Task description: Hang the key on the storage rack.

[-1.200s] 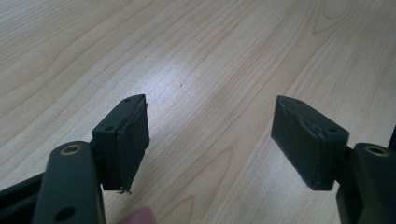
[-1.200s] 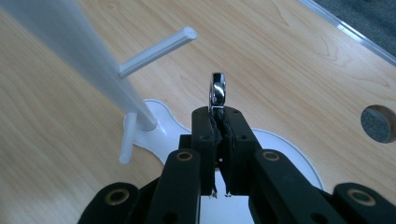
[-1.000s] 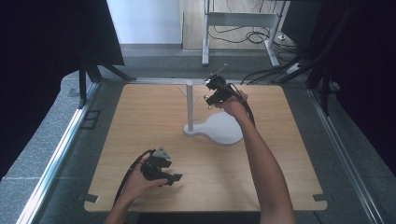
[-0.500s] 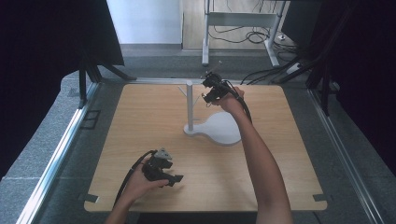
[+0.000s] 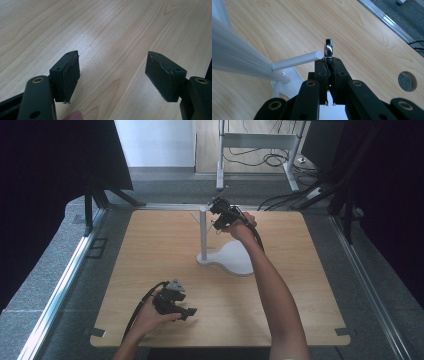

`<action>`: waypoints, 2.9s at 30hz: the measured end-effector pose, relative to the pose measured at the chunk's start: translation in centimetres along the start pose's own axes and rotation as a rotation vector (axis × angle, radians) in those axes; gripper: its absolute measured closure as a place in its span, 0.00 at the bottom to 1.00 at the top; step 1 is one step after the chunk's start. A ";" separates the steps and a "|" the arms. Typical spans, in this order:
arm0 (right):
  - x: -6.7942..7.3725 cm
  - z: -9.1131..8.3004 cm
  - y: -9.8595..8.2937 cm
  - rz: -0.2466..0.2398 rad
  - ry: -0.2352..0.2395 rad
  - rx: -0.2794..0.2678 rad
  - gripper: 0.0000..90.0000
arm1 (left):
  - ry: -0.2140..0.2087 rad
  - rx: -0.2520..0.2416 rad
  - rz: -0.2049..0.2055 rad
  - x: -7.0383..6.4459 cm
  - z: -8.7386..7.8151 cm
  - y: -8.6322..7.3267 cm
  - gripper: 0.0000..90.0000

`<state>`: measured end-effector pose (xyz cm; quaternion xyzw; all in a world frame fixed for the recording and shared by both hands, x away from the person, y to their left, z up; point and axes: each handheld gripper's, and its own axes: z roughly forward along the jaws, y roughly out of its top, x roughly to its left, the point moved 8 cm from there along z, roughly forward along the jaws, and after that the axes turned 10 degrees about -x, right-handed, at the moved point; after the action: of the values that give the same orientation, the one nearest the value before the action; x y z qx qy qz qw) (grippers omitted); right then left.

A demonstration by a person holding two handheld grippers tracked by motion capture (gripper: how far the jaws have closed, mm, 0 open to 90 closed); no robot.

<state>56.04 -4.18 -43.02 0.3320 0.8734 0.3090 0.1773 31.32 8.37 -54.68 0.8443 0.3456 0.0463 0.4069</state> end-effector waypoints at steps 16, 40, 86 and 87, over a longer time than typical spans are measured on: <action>0.5 -0.7 -0.3 -0.019 -0.035 0.000 0.94 | -0.007 0.017 0.015 -0.3 0.3 -0.1 0.31; 1.2 -1.3 -0.1 -0.034 -0.050 -0.020 0.94 | -0.010 0.020 0.013 -0.5 0.5 -0.1 0.31; 4.0 -8.5 -11.2 0.053 0.093 -0.244 0.65 | 0.054 -0.003 -0.033 1.3 -1.3 -0.5 0.31; 4.1 -8.6 -11.6 0.057 0.097 -0.251 0.65 | 0.055 -0.005 -0.033 1.3 -1.2 -0.5 0.31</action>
<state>43.25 -11.77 -44.64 0.3164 0.8257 0.4364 0.1664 31.61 10.16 -54.46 0.8360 0.3703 0.0636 0.3999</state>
